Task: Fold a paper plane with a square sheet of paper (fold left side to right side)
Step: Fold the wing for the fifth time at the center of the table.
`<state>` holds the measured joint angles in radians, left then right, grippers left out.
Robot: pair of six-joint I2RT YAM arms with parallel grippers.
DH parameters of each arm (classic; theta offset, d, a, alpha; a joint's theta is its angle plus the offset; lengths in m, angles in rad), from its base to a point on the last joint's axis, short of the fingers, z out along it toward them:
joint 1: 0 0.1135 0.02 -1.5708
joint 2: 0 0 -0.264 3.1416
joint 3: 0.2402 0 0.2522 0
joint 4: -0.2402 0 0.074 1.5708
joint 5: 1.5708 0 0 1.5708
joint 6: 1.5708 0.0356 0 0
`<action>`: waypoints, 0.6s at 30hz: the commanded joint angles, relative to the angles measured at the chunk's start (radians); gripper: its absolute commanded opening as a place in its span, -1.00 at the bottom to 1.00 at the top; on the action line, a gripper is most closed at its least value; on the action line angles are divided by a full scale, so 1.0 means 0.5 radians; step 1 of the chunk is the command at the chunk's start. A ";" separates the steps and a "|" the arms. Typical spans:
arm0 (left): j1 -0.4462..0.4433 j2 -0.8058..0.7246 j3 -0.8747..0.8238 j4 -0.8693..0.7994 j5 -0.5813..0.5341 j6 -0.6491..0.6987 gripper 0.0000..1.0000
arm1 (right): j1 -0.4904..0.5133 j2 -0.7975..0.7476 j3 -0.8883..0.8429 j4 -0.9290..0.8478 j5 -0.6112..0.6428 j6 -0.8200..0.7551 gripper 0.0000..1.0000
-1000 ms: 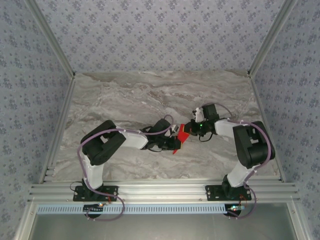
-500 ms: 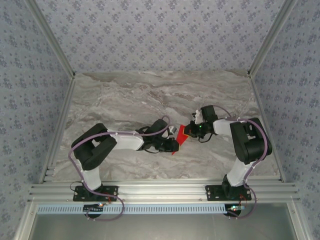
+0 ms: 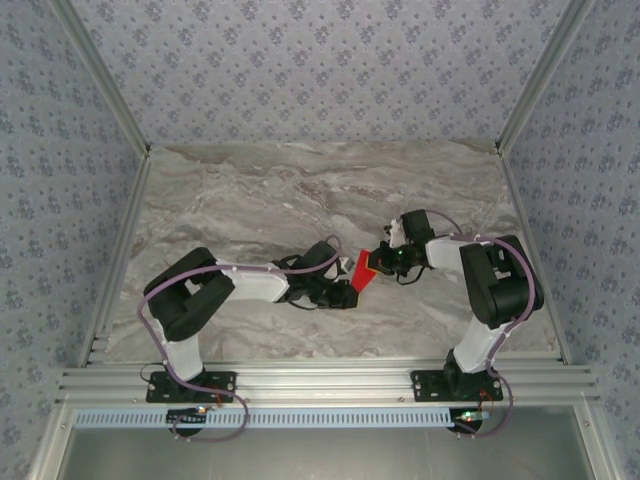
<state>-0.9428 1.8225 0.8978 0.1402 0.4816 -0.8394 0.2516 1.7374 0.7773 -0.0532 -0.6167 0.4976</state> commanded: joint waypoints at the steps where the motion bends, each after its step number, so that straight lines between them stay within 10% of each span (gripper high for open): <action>1: -0.007 0.049 0.032 -0.042 -0.018 0.013 -0.65 | 0.001 0.056 0.001 -0.166 0.182 -0.044 -0.92; 18: -0.007 0.092 0.007 -0.029 -0.012 0.010 -0.65 | 0.001 0.057 0.017 -0.188 0.194 -0.056 -0.92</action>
<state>-0.9428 1.8511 0.8978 0.1421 0.4820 -0.8394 0.2535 1.7374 0.7841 -0.0673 -0.6098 0.4927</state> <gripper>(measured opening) 0.176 0.055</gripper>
